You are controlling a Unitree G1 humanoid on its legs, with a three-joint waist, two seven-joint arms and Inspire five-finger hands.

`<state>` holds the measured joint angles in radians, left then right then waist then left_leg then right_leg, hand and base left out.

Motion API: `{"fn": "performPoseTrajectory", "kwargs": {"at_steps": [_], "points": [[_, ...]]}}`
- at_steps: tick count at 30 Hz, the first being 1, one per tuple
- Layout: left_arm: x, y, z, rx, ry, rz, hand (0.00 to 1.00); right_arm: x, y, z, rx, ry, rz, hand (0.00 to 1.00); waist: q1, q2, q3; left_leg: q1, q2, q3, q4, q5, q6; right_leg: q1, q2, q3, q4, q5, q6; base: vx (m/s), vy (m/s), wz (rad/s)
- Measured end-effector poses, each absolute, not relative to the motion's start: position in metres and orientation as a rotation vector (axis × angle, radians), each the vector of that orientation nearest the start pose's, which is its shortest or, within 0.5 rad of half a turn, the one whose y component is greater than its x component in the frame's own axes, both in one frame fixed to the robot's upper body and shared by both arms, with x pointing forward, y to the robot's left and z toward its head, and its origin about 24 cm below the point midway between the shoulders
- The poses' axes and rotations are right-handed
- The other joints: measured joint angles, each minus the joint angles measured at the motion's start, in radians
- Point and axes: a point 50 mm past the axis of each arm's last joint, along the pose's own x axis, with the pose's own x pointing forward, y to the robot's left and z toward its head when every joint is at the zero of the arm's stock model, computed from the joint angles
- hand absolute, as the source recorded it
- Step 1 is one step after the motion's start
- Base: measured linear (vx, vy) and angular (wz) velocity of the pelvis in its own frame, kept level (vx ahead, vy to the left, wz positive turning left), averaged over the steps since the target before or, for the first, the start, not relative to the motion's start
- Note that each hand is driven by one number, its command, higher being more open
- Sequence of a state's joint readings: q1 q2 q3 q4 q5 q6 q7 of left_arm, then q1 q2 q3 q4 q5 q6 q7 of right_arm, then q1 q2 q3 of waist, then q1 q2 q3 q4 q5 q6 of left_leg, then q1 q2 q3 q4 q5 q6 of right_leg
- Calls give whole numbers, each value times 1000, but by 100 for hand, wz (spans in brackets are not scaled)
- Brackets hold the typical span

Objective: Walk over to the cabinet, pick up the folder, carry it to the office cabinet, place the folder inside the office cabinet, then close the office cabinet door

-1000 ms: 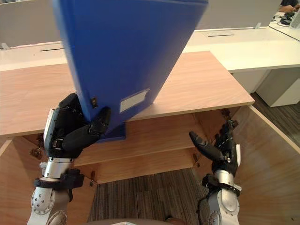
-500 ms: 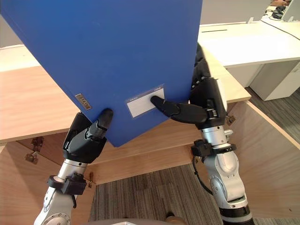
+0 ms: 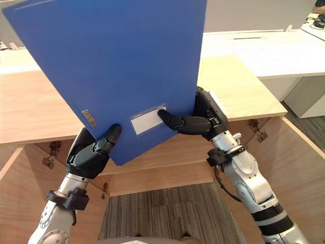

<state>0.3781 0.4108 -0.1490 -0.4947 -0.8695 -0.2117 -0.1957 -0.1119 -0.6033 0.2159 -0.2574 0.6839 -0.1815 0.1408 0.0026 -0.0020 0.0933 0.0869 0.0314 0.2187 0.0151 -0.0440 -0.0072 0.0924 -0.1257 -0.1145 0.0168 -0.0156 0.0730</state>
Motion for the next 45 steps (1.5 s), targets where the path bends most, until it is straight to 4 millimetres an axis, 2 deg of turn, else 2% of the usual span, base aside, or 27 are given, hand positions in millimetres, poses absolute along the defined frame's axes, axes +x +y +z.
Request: {"fn": "performPoseTrajectory", "kwargs": {"at_steps": [2,6,9,14,19,21,23,24,25,28,29,30,33,35,36,38,39,40,41,43,44,45], "points": [[173,176,102,-506,-293,-304,100,250,-163,138,150,-375,495,0,5,0,-2,0,-4,-15,-17,14,2,0,-2,-11,0,0,0,-42,-19,23],[172,185,107,-485,-419,-107,100,247,-140,128,321,-389,489,0,25,1,-8,0,-8,-37,-46,39,1,0,-3,-31,-1,0,0,-45,-26,17],[167,188,102,-514,-421,-4,100,245,-124,131,446,-426,494,0,38,0,-9,-6,-9,-55,-53,50,1,2,-4,-48,-1,0,0,-55,-28,17],[157,208,90,-494,-404,185,100,243,-119,137,443,-461,490,0,41,1,-10,-6,-13,-102,-91,82,1,10,-5,-85,-2,-1,0,-62,-34,31],[145,225,67,-467,-323,373,100,243,-120,137,383,-466,468,0,59,0,-10,-15,-13,-129,-107,103,-1,11,-5,-109,-4,-5,0,-63,-30,16],[139,231,52,-453,-254,450,100,244,-123,137,374,-472,461,0,59,1,-10,-18,-13,-133,-108,106,-2,10,-6,-111,-4,-9,5,-59,-27,6],[128,239,22,-440,-112,547,100,244,-127,140,378,-488,445,0,59,0,-11,-21,-12,-136,-108,109,-6,8,-2,-114,-4,-12,6,-45,-25,3],[125,239,14,-436,-72,562,100,244,-128,140,379,-492,440,0,58,-1,-12,-23,-11,-137,-108,110,-6,5,-2,-115,-4,-12,6,-39,-31,2],[117,239,-5,-416,31,583,100,244,-131,141,377,-499,430,0,58,-4,-14,-30,-9,-137,-107,112,-8,-2,0,-115,-4,-12,6,0,0,0],[106,235,-38,-386,204,599,100,244,-132,141,363,-496,435,0,58,-5,-15,-33,-8,-138,-107,113,-10,-5,1,-115,-4,-11,6,0,0,0],[98,233,-58,-365,313,598,100,244,-131,141,352,-490,445,0,56,-6,-15,-34,-8,-137,-103,113,-10,-6,1,-115,-5,-11,6,0,0,0],[90,231,-76,-337,421,589,100,243,-129,140,342,-482,462,0,53,-9,-17,-35,-8,-134,-103,113,-10,-8,1,-112,-5,-11,6,4,-7,-4],[70,226,-111,-235,674,507,100,240,-120,136,301,-451,524,0,48,-22,-24,-46,-5,-123,-103,113,-11,-25,2,-102,-3,-10,6,-3,-8,-10],[60,223,-126,-177,790,453,100,237,-110,132,251,-426,582,0,41,-27,-23,-55,0,-114,-102,112,-12,-44,2,-91,3,-10,5,-24,-8,-19],[54,222,-135,-136,859,415,100,232,-99,127,206,-406,644,0,42,-28,-19,-75,4,-97,-85,106,-17,-67,5,-73,9,-7,2,-37,2,-33],[57,225,-140,-89,901,372,100,229,-83,123,134,-392,735,0,40,-28,15,-126,14,-82,-9,72,-18,-103,5,-53,33,-6,1,-53,-1,-33],[68,228,-140,-60,895,353,100,230,-71,119,70,-381,802,0,39,-27,58,-181,27,-72,81,36,-19,-137,8,-40,63,-8,-2,-176,-22,-32],[87,229,-138,-42,861,336,100,235,-60,111,-11,-353,863,0,40,-13,107,-270,46,-71,196,-6,-18,-206,20,-29,126,-18,-13,-208,-26,-28],[96,230,-136,-34,843,329,100,238,-58,107,-48,-341,871,0,42,-7,126,-303,56,-71,233,-17,-19,-238,21,-26,154,-25,-16,-242,-8,-17],[127,229,-129,-21,774,305,100,253,-57,94,-176,-292,846,0,48,3,205,-388,70,-71,322,-38,-15,-329,21,-23,254,-53,-21,-218,10,-5],[131,229,-127,-16,763,301,100,255,-58,92,-200,-286,835,0,49,4,217,-402,71,-71,335,-40,-15,-346,21,-22,272,-58,-21,-224,17,-7],[145,229,-123,-6,731,294,100,264,-62,86,-289,-264,789,0,51,4,256,-461,78,-70,395,-61,-15,-415,20,-11,340,-79,-23,-210,36,-19]]}}
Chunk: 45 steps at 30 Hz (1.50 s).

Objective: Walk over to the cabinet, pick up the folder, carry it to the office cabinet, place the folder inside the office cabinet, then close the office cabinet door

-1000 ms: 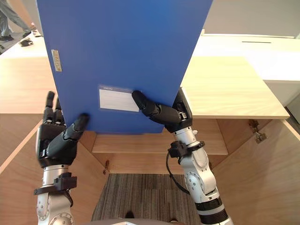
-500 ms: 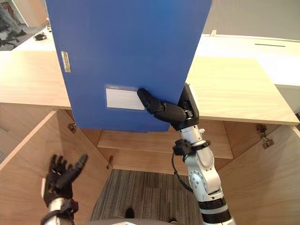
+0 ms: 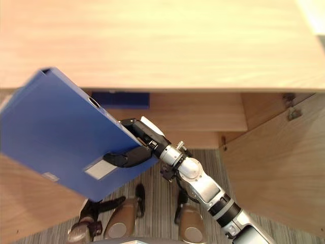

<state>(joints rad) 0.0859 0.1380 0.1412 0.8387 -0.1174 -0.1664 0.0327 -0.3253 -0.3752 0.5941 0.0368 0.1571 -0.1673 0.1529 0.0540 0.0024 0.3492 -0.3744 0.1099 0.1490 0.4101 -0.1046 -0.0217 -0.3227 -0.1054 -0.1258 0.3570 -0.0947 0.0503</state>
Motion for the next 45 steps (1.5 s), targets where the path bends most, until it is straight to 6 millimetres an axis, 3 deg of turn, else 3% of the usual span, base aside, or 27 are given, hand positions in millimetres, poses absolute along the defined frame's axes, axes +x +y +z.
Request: {"fn": "performPoseTrajectory", "kwargs": {"at_steps": [1,4,8,14,20,27,28,34,41,45], "points": [[156,227,-119,-1,705,295,100,274,-65,82,-363,-250,742,0,2,1,35,-61,11,3,58,-24,-6,-68,0,13,61,-17,-1,-195,46,-22],[180,223,-108,1,631,285,100,291,-74,78,-427,-222,637,0,4,12,68,-165,20,3,128,-32,3,-182,-1,23,139,-29,-4,-142,27,-12],[199,220,-98,-13,574,280,100,314,-90,83,-350,-194,452,0,8,26,90,-278,36,-4,223,-57,9,-300,-7,28,246,-61,-8,-67,3,-3],[224,216,-77,-81,448,311,100,343,-121,144,101,-329,129,0,14,43,106,-471,60,-36,393,-107,13,-485,-19,9,428,-131,-14,-63,-24,5],[241,212,-60,-164,358,383,100,358,-148,204,387,-474,-84,0,24,45,116,-588,66,-68,472,-120,12,-586,-26,-11,509,-158,-20,-38,-25,8],[249,198,-51,-241,309,404,100,375,-165,223,821,-438,-247,0,32,46,119,-601,69,-72,482,-121,10,-595,-29,-18,517,-163,-17,-28,-14,0],[249,198,-50,-243,309,412,100,377,-167,224,885,-427,-269,100,32,46,119,-605,69,-72,482,-121,10,-598,-31,-20,517,-163,-18,-30,-28,1],[253,194,-47,-258,299,433,100,379,-175,233,1190,-434,-399,100,40,46,119,-612,63,-76,472,-118,8,-604,-44,-40,517,-162,-21,6,-20,4],[254,188,-46,-266,293,423,100,380,-170,245,1223,-455,-359,100,37,46,119,-587,43,-77,437,-99,10,-580,-63,-52,498,-159,-25,-14,-26,8],[253,184,-49,-272,312,409,100,382,-152,252,1138,-454,-228,100,28,45,116,-539,43,-69,393,-89,10,-530,-62,-62,452,-146,-30,-10,-18,3]]}}
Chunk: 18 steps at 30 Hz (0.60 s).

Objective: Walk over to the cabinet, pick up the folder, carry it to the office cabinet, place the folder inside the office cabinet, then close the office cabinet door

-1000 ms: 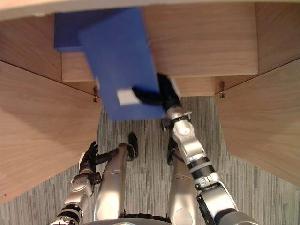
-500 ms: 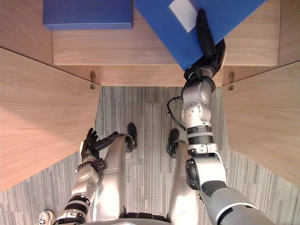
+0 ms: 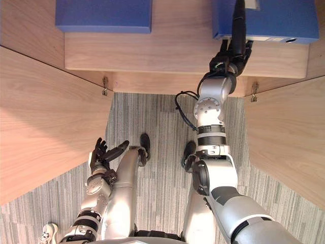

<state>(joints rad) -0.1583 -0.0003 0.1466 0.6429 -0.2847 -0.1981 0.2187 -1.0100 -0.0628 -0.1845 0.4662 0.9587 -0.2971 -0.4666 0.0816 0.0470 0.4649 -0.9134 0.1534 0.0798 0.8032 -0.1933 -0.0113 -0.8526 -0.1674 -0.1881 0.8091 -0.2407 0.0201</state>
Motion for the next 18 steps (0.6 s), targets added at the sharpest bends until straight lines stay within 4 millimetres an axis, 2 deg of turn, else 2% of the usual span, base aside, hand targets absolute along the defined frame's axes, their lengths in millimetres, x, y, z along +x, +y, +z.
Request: {"fn": "performPoseTrajectory", "kwargs": {"at_steps": [4,7,11,12,15,18], "points": [[252,182,-51,-285,320,401,100,384,-126,259,975,-450,-47,100,-15,0,-2,20,4,11,-21,4,0,19,4,0,-29,11,2,13,-24,-4],[251,181,-54,-282,333,386,100,390,-118,249,832,-401,5,100,-19,0,-7,35,7,17,-33,4,0,36,7,-2,-46,15,4,9,-8,-1],[250,180,-57,-275,343,368,100,397,-114,233,527,-346,53,100,-27,0,-12,38,9,18,-36,4,0,43,10,-4,-59,20,5,0,0,0],[250,181,-57,-274,344,366,100,399,-113,228,460,-328,69,0,-28,0,-12,40,9,18,-37,4,0,46,10,-4,-61,21,6,0,0,0],[250,182,-60,-269,354,357,100,404,-115,211,264,-268,84,0,-31,-1,-18,42,10,18,-39,4,0,49,11,-5,-66,25,6,-22,-18,-1],[250,183,-61,-270,361,356,100,405,-123,207,54,-273,76,0,-33,-2,-22,41,10,19,-39,4,0,49,12,-5,-69,27,6,-13,-11,0]]}}
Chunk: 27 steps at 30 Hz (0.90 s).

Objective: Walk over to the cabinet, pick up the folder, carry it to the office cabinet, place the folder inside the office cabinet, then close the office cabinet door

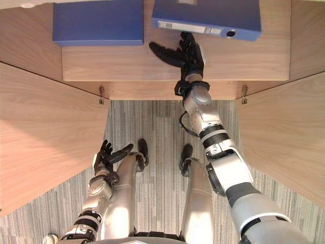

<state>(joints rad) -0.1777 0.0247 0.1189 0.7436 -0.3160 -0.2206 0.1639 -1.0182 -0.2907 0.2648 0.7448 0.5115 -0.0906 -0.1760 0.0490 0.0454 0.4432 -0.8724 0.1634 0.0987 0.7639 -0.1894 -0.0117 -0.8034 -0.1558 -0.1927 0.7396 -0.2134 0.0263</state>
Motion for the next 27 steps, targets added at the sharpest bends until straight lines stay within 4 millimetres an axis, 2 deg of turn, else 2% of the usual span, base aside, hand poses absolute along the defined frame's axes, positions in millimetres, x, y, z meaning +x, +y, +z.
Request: {"fn": "performPoseTrajectory", "kwargs": {"at_steps": [2,4,11,19,27], "points": [[249,186,-63,-252,370,353,100,407,-131,202,-102,-271,65,0,-1,-5,-5,0,0,1,-6,1,1,0,0,0,-7,2,1,-6,-17,0],[249,187,-64,-241,375,346,100,407,-135,201,-185,-272,51,0,-3,-6,-6,0,0,3,-10,1,1,0,1,0,-12,4,1,0,0,0],[251,188,-65,-237,382,338,100,409,-144,200,-285,-270,-7,0,-3,-6,-6,-3,0,5,-24,2,0,-1,2,-2,-29,6,3,3,-9,0],[257,189,-59,-253,354,360,100,417,-149,234,-335,-318,-145,0,-1,-6,-6,-50,-6,-2,-33,13,-1,-43,-1,-12,-31,11,4,2,-27,3],[258,189,-55,-257,329,398,100,416,-155,246,-417,-358,-254,0,-2,-6,-6,-84,-26,-18,-65,57,0,-77,-19,-33,-31,24,-5,-44,-32,11]]}}
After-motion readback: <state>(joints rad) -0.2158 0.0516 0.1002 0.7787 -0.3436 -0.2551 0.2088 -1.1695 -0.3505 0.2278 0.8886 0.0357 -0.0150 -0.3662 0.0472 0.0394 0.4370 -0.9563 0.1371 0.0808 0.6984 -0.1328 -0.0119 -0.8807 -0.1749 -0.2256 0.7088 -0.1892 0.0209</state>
